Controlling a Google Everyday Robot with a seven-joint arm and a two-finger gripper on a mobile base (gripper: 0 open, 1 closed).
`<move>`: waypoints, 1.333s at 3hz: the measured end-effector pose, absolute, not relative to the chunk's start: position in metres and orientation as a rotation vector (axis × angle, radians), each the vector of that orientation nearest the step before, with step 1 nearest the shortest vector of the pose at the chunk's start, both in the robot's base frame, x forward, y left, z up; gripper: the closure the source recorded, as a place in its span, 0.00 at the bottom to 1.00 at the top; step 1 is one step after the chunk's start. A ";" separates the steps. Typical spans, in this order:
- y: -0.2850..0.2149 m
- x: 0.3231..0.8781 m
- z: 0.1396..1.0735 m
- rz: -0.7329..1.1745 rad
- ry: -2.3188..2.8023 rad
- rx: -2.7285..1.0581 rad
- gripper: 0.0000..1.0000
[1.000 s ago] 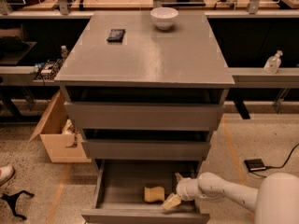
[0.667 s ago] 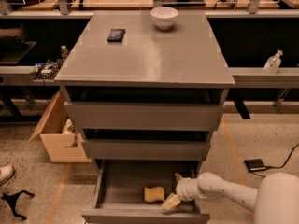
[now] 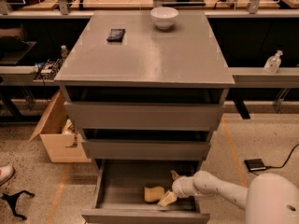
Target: Pick sponge from bottom drawer and place on counter
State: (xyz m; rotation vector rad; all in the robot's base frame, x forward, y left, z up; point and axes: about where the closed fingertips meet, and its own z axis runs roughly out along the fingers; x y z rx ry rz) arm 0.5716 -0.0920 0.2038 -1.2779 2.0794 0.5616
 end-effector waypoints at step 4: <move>-0.061 0.598 0.142 0.494 2.107 -1.364 0.00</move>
Offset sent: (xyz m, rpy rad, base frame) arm 0.0345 0.0160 -0.0404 -0.0110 -0.0428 -0.0099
